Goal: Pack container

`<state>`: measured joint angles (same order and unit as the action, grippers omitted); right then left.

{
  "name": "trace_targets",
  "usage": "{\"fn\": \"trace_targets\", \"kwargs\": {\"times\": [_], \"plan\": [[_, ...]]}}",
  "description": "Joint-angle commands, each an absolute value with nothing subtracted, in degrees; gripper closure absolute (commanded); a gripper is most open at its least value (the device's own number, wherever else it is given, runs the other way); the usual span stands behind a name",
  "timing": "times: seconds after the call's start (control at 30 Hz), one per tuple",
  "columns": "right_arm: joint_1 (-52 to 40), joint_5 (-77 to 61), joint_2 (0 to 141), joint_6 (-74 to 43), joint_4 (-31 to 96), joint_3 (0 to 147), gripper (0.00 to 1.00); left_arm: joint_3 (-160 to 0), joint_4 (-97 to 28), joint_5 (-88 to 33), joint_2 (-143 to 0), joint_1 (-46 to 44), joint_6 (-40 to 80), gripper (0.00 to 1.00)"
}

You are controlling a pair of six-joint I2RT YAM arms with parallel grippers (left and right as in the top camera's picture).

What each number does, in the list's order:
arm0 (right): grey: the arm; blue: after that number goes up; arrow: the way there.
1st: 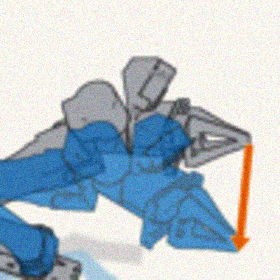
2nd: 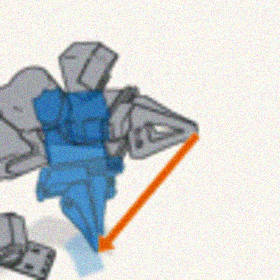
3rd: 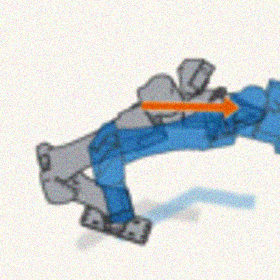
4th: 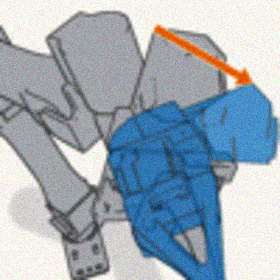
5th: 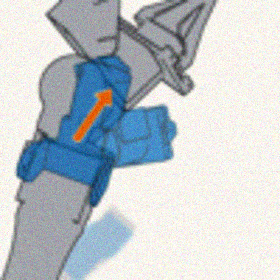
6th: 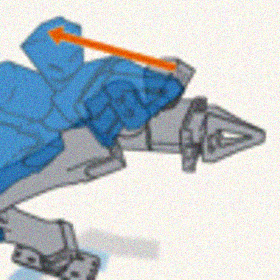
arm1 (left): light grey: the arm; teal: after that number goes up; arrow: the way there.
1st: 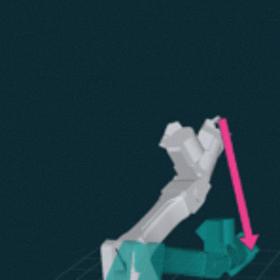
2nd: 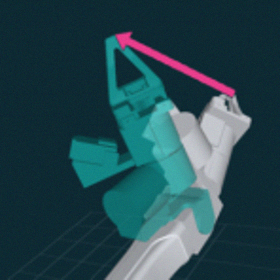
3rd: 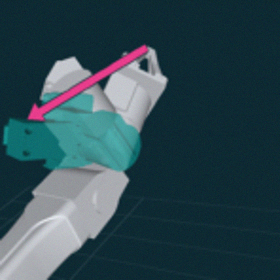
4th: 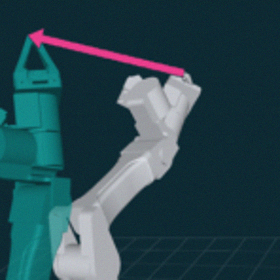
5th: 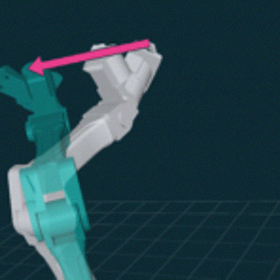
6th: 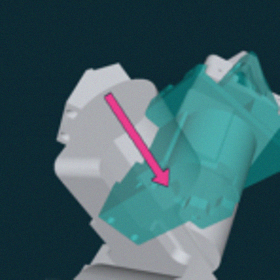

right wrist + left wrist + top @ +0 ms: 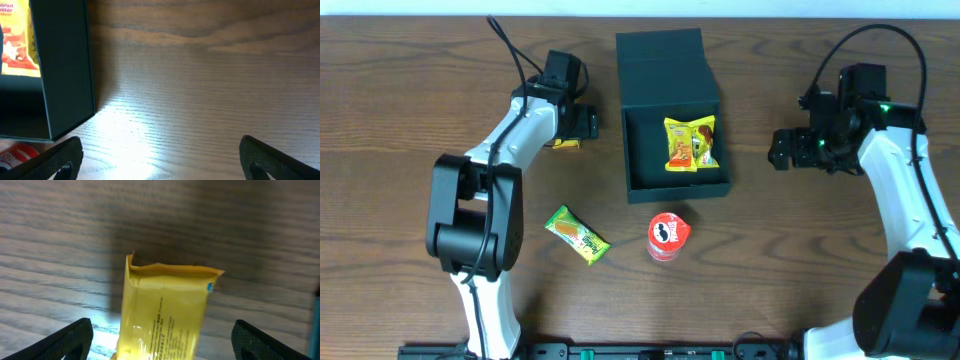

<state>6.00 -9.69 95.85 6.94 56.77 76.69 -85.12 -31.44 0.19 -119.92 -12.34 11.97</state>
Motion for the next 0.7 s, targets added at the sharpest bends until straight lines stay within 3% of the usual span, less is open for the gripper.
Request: {"fn": "trace_targets", "kwargs": {"times": [0.0,0.2,0.4,0.67], "plan": [[5.54,-11.25,95.44,8.95,57.47,76.47,0.01,-85.97,-31.18,0.34,-121.58,-12.45,10.72,0.10],[5.52,-13.91,92.64,12.99,61.71,76.47,0.01,-85.97,-30.52,0.45,-121.62,-12.45,9.63,0.11],[5.28,-13.98,75.33,13.80,66.28,76.47,0.01,-85.97,-29.45,0.64,-121.82,-12.45,7.66,0.26],[2.48,-16.51,48.18,10.39,82.08,76.27,0.01,-85.97,-28.01,0.82,-123.37,-12.45,7.66,0.23]]}}
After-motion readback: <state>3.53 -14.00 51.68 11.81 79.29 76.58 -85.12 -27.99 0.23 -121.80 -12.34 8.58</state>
